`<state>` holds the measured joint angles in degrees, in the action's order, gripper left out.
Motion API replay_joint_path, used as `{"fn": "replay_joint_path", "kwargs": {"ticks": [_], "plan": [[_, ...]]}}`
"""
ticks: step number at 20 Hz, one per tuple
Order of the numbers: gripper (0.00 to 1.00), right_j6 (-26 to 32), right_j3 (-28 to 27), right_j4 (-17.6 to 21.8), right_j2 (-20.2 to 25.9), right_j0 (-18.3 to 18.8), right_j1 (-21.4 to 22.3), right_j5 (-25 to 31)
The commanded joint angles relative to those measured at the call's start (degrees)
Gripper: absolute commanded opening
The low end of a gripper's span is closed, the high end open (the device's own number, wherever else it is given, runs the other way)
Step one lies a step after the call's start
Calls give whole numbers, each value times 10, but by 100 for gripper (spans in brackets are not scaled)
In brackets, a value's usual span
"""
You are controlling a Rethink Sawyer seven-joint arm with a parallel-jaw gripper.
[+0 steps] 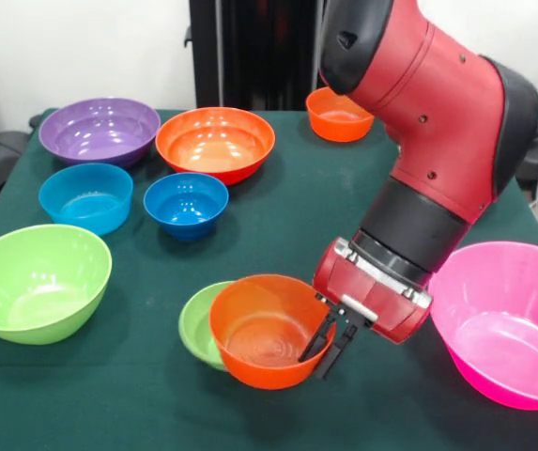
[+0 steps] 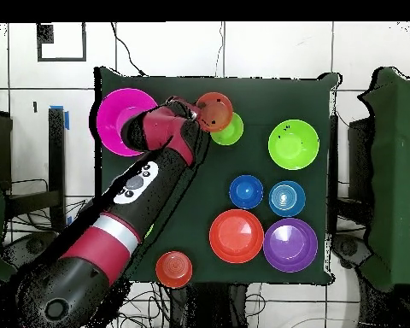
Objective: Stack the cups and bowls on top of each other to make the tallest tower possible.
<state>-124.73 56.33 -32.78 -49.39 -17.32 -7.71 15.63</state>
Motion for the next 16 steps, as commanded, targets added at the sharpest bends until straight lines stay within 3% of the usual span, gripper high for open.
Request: {"fn": "replay_joint_path", "kwargs": {"ticks": [1, 16], "plan": [[0, -36, 63, 45, 111, 10, 57, -11], [0, -12, 123, 108, 160, 24, 123, -33]]}}
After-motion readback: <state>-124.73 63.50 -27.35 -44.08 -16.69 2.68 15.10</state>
